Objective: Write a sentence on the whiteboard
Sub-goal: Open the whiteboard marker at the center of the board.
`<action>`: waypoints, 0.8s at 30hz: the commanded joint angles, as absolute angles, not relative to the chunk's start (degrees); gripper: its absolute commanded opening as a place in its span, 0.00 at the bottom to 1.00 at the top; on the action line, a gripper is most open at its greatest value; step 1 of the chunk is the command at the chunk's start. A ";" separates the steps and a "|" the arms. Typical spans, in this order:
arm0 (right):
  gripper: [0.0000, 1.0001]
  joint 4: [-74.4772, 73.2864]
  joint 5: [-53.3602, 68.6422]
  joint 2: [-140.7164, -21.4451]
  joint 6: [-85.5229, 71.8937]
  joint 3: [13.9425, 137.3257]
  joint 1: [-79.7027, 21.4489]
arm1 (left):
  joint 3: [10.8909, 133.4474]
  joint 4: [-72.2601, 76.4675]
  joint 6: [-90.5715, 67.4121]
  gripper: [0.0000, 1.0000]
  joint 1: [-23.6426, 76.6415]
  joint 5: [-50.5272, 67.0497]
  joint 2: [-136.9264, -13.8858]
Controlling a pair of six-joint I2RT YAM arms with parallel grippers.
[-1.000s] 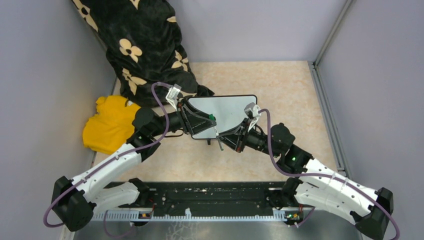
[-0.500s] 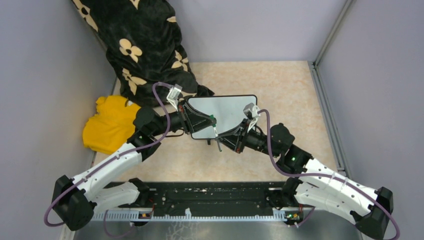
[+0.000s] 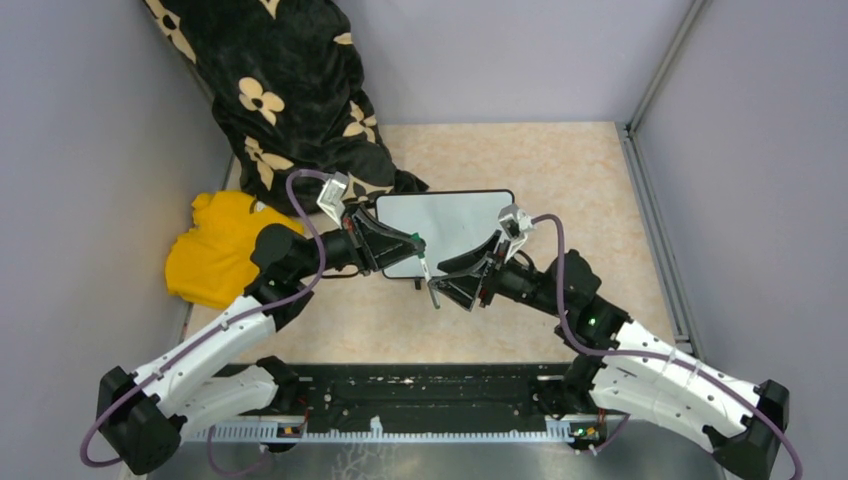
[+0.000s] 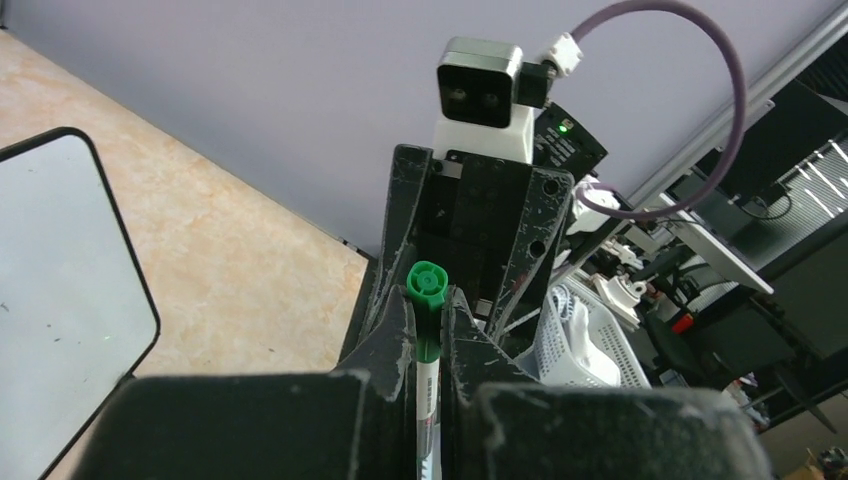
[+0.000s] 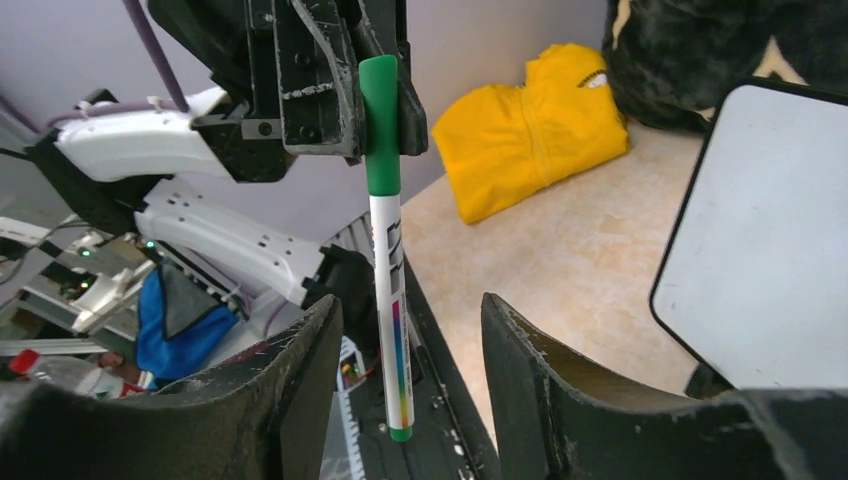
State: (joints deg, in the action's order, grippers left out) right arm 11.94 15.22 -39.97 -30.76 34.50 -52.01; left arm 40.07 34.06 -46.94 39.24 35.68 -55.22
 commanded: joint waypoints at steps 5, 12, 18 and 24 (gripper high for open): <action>0.54 27.89 24.23 -44.07 -40.39 35.59 -52.57 | 38.64 41.83 -51.13 0.00 39.51 40.10 -53.39; 0.52 34.17 25.17 -47.63 -44.40 35.74 -52.56 | 38.50 41.27 -50.65 0.00 39.47 40.35 -52.51; 0.37 37.20 25.46 -50.14 -47.01 35.23 -52.53 | 38.38 40.74 -50.19 0.00 39.46 40.26 -52.21; 0.15 37.26 25.79 -50.33 -47.61 34.51 -52.55 | 38.89 39.81 -49.39 0.00 39.46 39.81 -51.76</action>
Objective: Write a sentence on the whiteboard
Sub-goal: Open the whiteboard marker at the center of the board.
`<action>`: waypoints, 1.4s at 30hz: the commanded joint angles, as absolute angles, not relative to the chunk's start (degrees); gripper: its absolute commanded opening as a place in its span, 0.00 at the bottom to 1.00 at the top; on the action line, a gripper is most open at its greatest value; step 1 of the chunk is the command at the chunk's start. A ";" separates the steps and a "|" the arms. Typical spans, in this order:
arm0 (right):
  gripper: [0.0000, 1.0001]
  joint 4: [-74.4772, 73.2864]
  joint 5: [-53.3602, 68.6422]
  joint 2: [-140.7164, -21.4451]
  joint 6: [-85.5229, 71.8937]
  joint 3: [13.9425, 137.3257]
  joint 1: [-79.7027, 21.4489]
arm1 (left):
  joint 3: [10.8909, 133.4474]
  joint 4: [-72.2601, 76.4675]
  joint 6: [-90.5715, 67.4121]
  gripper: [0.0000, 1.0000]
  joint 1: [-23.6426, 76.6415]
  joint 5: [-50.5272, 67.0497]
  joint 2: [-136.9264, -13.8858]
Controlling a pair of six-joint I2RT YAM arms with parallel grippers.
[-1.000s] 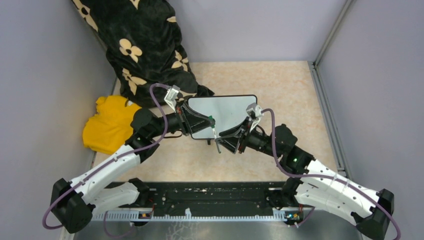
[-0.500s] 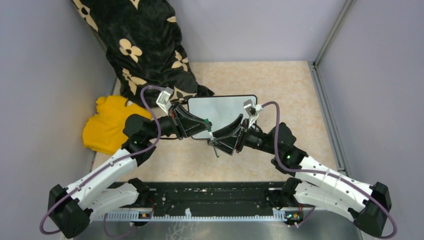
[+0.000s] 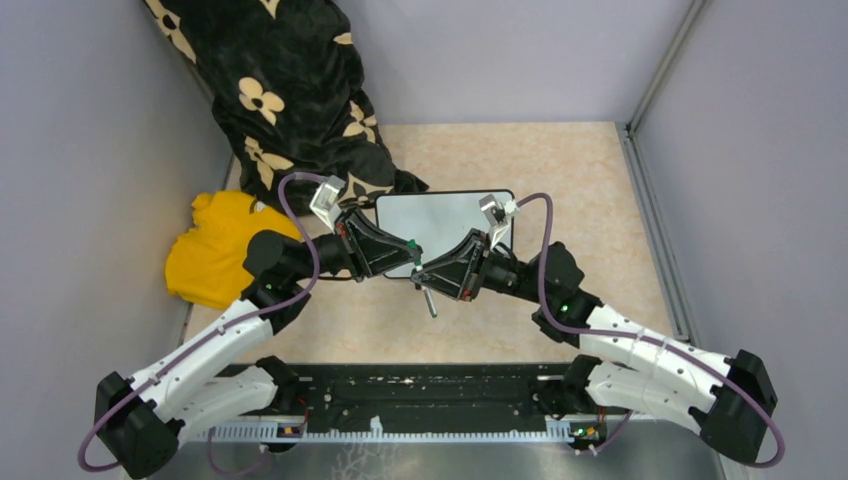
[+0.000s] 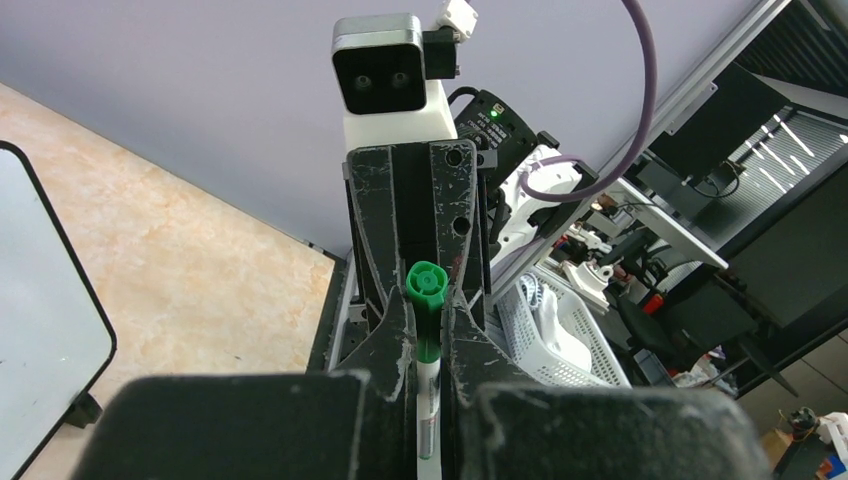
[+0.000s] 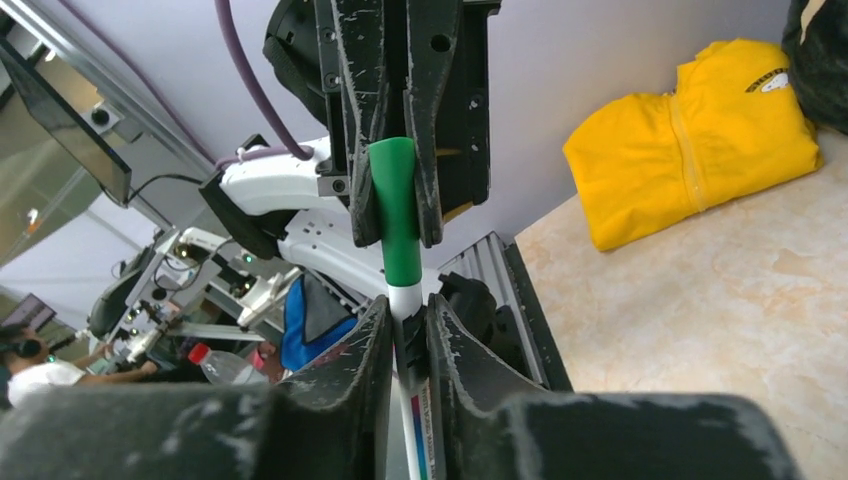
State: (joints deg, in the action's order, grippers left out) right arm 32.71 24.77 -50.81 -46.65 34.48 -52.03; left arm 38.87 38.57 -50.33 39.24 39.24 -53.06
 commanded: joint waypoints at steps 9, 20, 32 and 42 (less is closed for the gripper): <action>0.00 32.82 24.46 -45.67 -45.19 30.28 -52.56 | 40.13 39.58 -49.85 0.00 39.51 33.33 -49.53; 0.00 27.12 21.24 -38.36 -44.36 26.07 -52.65 | 41.91 33.30 -50.60 0.00 39.49 23.76 -47.42; 0.00 9.47 10.45 -31.60 -36.79 29.67 -52.65 | 46.72 -3.55 -36.68 0.00 39.48 -4.83 -41.91; 0.00 -16.10 -9.94 -28.58 -26.09 37.14 -52.65 | 47.25 -31.71 -26.84 0.00 37.37 -26.54 -49.70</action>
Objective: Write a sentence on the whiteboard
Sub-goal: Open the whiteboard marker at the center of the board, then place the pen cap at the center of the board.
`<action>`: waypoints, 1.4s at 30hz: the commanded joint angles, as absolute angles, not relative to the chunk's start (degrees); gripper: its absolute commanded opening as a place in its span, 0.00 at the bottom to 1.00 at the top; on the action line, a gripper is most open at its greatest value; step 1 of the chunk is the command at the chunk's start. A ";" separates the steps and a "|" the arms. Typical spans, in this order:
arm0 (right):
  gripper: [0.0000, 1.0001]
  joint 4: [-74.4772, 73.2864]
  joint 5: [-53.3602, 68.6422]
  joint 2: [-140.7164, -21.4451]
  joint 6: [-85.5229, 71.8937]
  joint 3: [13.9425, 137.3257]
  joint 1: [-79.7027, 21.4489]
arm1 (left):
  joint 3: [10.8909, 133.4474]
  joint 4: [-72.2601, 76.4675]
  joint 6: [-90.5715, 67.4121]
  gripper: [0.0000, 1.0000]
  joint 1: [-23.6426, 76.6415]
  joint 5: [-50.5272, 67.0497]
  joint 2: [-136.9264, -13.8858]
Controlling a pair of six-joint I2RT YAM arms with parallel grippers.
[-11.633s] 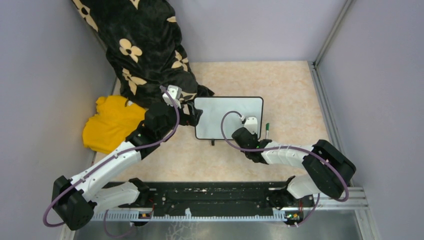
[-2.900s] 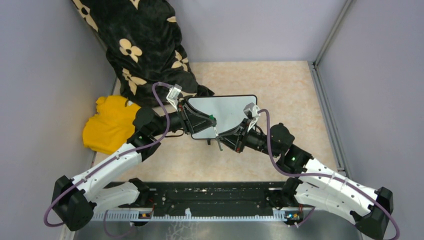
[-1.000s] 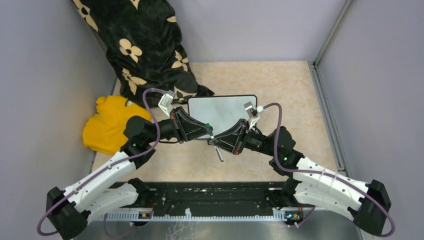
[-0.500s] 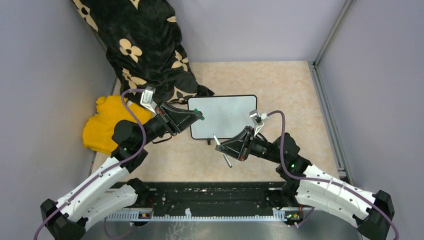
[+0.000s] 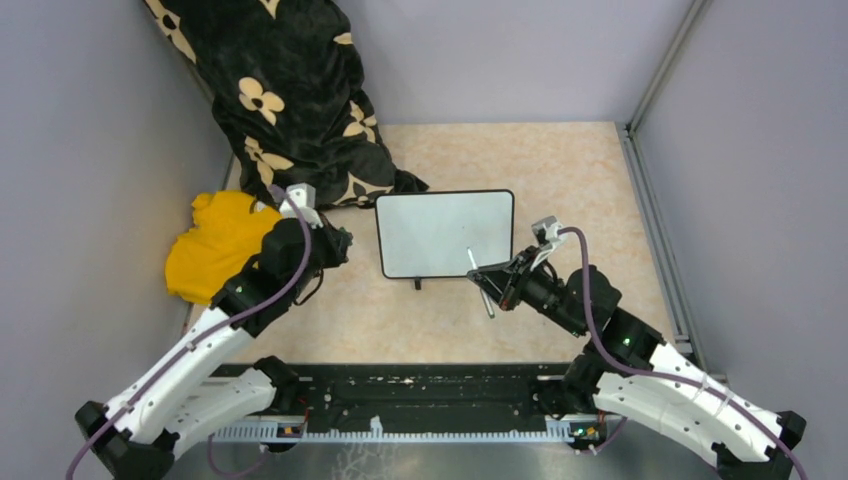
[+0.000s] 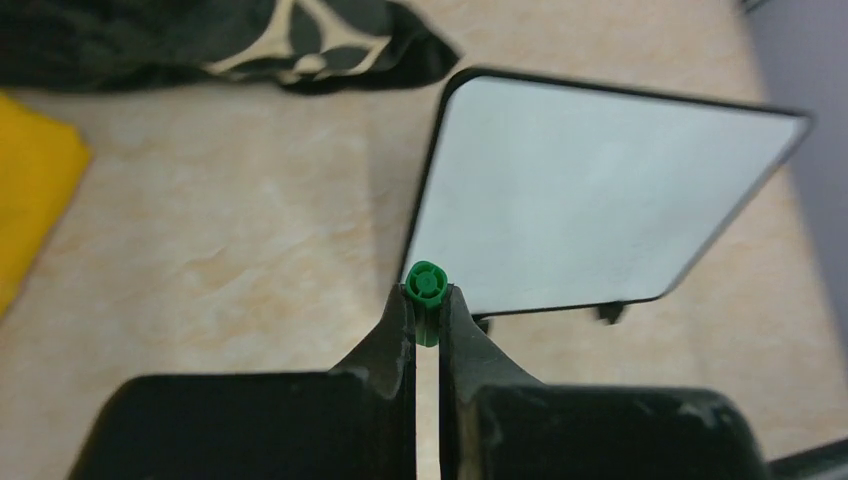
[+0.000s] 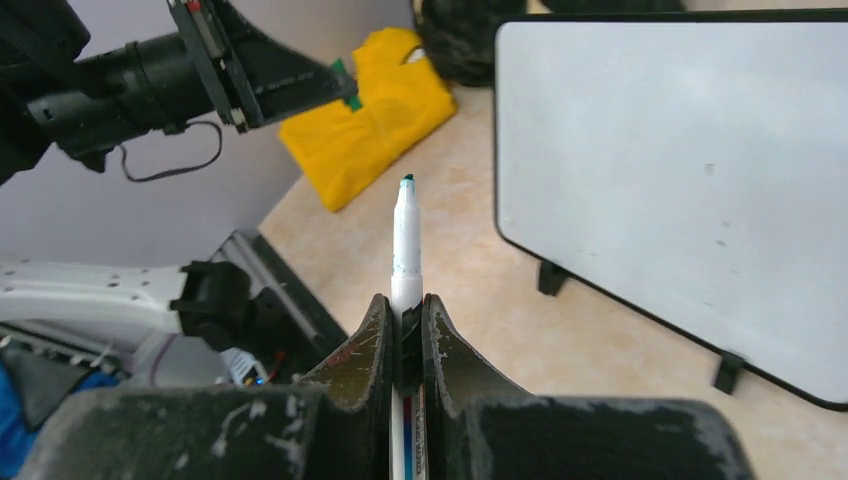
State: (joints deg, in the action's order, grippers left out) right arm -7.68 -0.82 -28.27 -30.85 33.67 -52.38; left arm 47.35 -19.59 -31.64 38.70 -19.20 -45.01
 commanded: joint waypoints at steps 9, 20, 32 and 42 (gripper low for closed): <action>0.00 -17.13 -11.40 -28.18 -27.90 35.51 -52.63 | 43.53 -28.39 -26.30 0.00 22.70 -12.96 -64.58; 0.00 -17.00 -9.08 -29.05 -27.44 35.51 -52.62 | 45.63 -24.52 -30.32 0.00 21.36 -12.96 -81.30; 0.00 -17.45 -9.64 -28.52 -28.64 33.78 -52.65 | 44.45 -21.97 -29.79 0.10 21.30 -9.47 -86.41; 0.00 -16.83 -9.78 -29.07 -28.93 33.66 -52.65 | 43.82 -21.58 -30.70 0.33 21.28 -9.69 -86.40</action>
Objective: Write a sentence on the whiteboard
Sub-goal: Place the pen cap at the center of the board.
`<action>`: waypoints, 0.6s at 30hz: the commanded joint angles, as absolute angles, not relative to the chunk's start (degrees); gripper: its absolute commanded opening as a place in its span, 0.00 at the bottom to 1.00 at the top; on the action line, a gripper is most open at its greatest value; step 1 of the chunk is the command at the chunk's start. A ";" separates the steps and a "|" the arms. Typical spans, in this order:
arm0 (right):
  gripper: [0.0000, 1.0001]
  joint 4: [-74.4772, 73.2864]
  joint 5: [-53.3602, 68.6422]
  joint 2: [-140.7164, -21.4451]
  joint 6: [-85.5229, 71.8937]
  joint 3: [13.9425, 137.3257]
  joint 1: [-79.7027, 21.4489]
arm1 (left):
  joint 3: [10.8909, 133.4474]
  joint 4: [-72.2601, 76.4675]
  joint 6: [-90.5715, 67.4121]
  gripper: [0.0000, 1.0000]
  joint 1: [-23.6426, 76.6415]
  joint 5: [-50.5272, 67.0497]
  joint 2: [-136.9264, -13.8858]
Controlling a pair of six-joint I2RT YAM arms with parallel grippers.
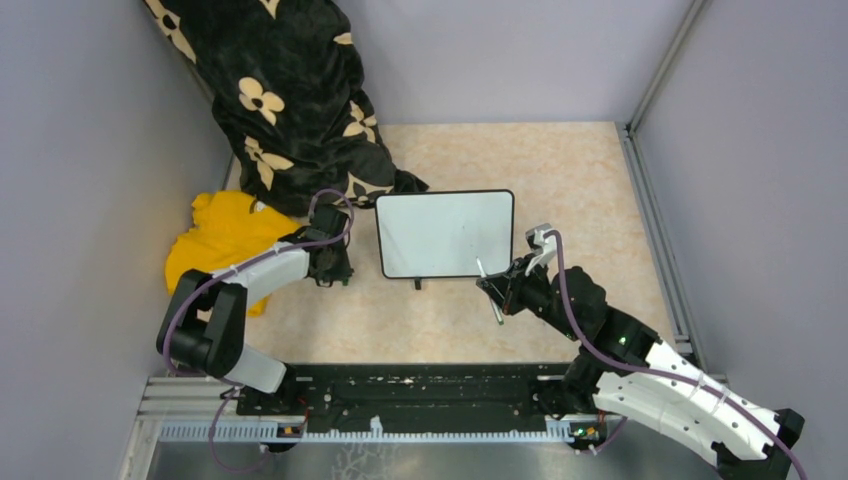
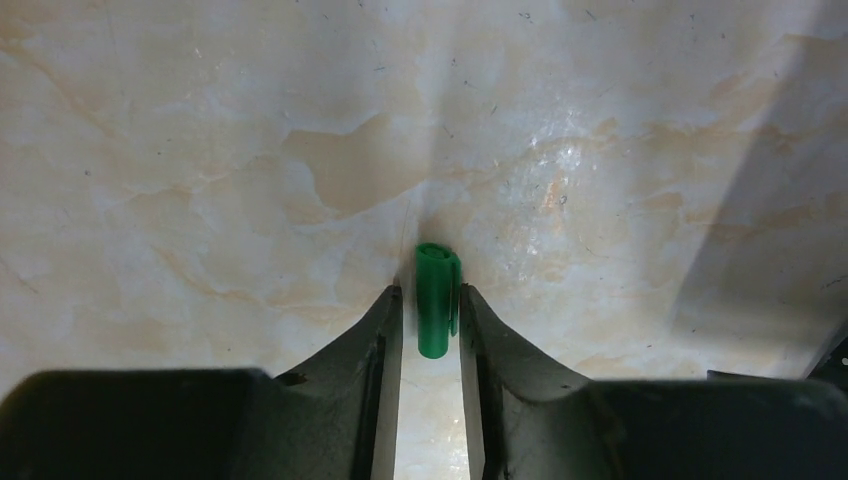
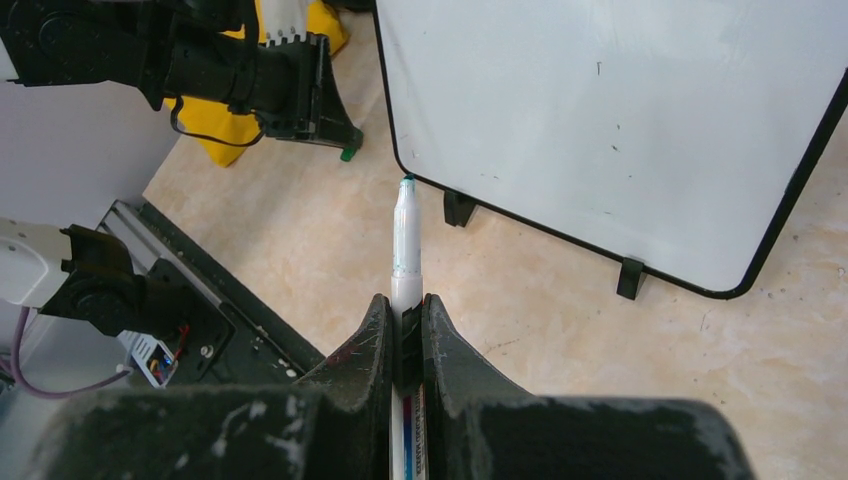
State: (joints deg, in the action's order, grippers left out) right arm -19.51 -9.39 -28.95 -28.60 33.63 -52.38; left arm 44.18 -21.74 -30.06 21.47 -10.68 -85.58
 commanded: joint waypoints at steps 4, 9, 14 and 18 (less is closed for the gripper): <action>0.00 -16.87 -9.66 -29.27 -28.89 33.66 -52.65 | 43.86 -21.79 -31.30 0.35 21.28 -10.07 -86.16; 0.00 -17.52 -9.41 -29.26 -28.86 33.96 -52.66 | 43.70 -22.76 -32.35 0.45 21.29 -11.98 -83.56; 0.00 -18.79 -8.94 -29.27 -27.89 35.41 -52.65 | 44.58 -25.01 -33.11 0.62 21.26 -14.84 -74.20; 0.00 -18.58 -7.69 -29.36 -26.49 36.33 -52.60 | 46.06 -23.13 -29.90 0.68 21.29 -10.78 -63.76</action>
